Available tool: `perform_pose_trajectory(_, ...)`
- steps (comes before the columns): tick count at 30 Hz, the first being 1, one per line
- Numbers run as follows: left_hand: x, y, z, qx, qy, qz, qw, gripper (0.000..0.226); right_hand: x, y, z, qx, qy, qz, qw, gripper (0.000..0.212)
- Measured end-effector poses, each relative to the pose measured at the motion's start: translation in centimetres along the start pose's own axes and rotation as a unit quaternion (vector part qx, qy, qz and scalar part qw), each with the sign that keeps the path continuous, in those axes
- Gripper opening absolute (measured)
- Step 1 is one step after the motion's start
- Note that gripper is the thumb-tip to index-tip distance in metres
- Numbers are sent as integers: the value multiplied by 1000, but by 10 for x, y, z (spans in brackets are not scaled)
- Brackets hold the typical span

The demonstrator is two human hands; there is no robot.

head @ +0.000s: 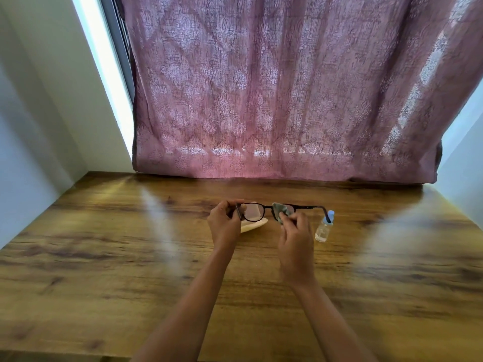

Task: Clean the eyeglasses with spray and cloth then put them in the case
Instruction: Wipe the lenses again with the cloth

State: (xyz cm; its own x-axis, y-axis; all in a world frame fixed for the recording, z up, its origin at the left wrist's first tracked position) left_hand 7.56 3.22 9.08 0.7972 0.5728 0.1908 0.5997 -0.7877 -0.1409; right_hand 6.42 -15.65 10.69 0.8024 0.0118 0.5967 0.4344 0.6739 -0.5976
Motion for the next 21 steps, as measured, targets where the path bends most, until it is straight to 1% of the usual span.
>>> perform_pose_trajectory(3,-2,5,2,6,4,11,1000,20,8,-5,-16,-9,27,-23,999,28)
perform_pose_trajectory(5,-5,9,-1,4,6,10,1000,18,14,-4,-14,-6,38,-32,999,31)
perform_pose_trajectory(8,-6,10,-10,10,24,6,1000,14,9,-2,-3,-6,20,-29,999,33)
perform_pose_trajectory(11,-6,10,-12,10,36,9,999,11,-1,-5,-10,-1,8,-23,1000,32)
perform_pose_trajectory(14,-5,13,-6,5,24,12,1000,14,3,-12,-25,-11,29,-37,999,32)
perform_pose_trajectory(17,-6,18,-6,2,17,19,1000,14,13,-12,-24,-4,39,-50,998,30)
perform_pose_trajectory(21,-6,19,-10,-7,16,17,1000,13,10,-4,-11,0,26,-32,999,32)
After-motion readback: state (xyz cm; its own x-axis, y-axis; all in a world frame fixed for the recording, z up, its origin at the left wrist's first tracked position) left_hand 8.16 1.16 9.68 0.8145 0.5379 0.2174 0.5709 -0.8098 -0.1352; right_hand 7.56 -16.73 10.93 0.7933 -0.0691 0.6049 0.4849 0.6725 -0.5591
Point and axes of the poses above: each hand's wrist, its own x-axis towards the middle knuckle, its own y-axis out of the palm, z = x × y, the point moved 10 cm from there along x, towards the middle knuckle, and after that the axes turned 1 degree about -y, right-handed, at the moved point
